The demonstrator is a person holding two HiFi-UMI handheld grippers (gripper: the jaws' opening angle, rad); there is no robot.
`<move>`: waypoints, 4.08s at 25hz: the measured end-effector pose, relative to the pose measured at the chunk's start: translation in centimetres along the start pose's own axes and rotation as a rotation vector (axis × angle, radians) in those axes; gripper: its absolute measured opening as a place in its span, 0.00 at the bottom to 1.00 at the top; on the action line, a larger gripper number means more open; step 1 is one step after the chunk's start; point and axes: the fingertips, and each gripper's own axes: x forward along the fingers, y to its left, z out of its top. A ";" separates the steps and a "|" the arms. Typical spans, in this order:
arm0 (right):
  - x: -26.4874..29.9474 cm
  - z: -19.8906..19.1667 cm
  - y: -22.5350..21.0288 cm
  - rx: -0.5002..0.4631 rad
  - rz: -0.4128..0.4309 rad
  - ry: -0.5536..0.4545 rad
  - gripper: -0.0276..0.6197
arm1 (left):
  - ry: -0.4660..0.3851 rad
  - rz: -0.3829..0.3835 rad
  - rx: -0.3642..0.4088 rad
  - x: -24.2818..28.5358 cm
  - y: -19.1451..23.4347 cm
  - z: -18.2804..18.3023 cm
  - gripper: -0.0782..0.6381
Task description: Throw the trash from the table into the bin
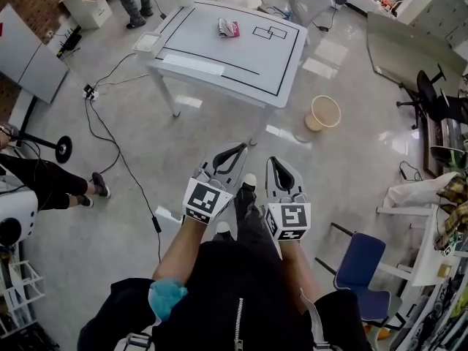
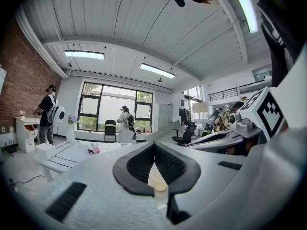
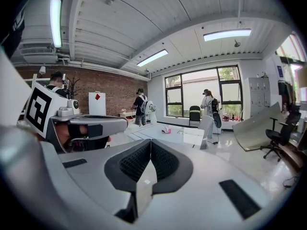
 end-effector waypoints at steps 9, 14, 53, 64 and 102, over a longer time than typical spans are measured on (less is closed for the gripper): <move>6.2 1.8 -3.4 -0.003 0.047 0.024 0.06 | 0.010 0.041 -0.021 5.6 4.3 0.5 0.12; 10.5 2.9 -6.2 -0.009 0.082 0.031 0.06 | 0.011 0.065 -0.018 10.1 7.0 0.9 0.12; 30.3 8.3 -15.6 0.000 0.226 0.042 0.06 | 0.028 0.191 -0.027 26.5 21.3 3.0 0.12; 39.3 10.6 -15.5 0.001 0.168 0.065 0.06 | 0.027 0.122 -0.049 30.5 30.1 2.9 0.12; 58.4 12.0 -12.8 0.012 0.185 0.123 0.06 | 0.094 0.145 -0.133 34.5 46.5 -0.7 0.12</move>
